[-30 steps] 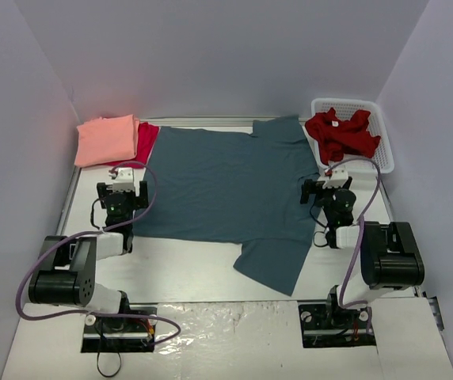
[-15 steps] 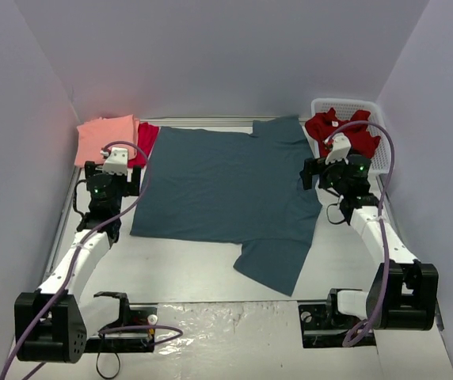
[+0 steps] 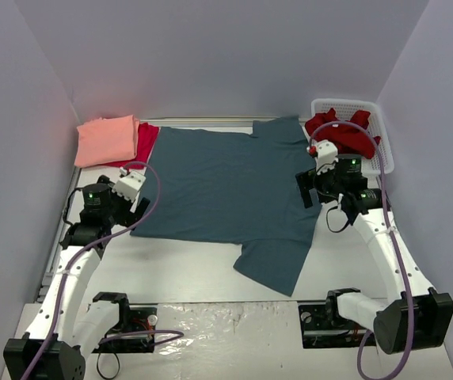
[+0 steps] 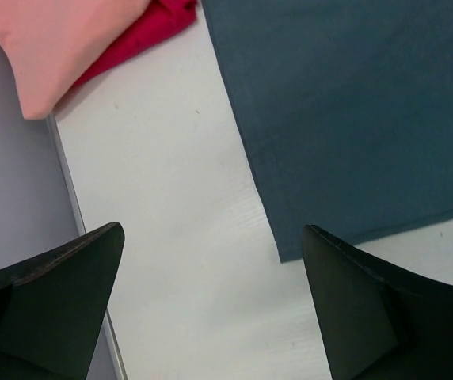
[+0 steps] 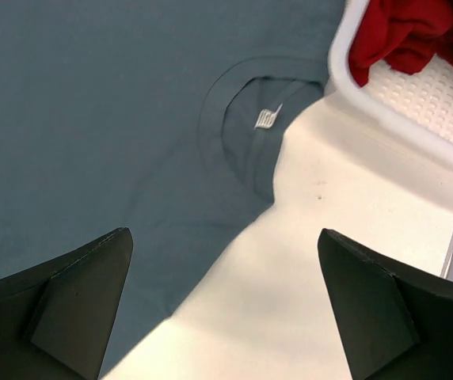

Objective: Fold and stack the t-shirts
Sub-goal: Flatten out the tshirt

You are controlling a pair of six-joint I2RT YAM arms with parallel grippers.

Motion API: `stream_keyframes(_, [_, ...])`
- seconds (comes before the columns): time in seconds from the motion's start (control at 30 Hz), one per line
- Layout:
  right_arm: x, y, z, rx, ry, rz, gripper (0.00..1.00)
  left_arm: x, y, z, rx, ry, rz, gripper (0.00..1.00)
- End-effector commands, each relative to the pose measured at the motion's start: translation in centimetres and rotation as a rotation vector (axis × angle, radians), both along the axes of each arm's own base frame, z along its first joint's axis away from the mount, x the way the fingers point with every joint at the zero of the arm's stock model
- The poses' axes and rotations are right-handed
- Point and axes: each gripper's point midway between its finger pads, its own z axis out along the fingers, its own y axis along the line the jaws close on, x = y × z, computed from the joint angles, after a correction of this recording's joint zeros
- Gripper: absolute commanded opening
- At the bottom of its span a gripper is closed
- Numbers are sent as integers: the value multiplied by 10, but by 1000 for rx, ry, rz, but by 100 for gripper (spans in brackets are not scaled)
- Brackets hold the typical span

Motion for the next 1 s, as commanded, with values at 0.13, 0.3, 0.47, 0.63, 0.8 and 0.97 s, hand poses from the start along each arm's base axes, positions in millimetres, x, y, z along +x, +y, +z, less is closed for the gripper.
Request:
stream_keyframes(0.13, [-38, 22, 1, -102, 101, 186, 100, -29, -9, -10, 23, 85, -100, 94])
stream_keyframes(0.3, [-13, 19, -25, -219, 215, 187, 100, -23, -17, -11, -30, 81, -106, 94])
stream_keyframes(0.47, [8, 18, -63, -271, 333, 182, 100, -4, -20, -10, -84, 115, -73, 94])
stream_keyframes(0.63, [31, 30, -91, -239, 398, 186, 100, 21, -22, -22, -88, 153, -70, 94])
stream_keyframes(0.8, [55, 33, -100, -242, 412, 172, 100, 50, -34, -23, -137, 176, -105, 94])
stream_keyframes(0.97, [85, 36, -94, -234, 384, 142, 100, 82, -53, -20, -219, 223, -152, 94])
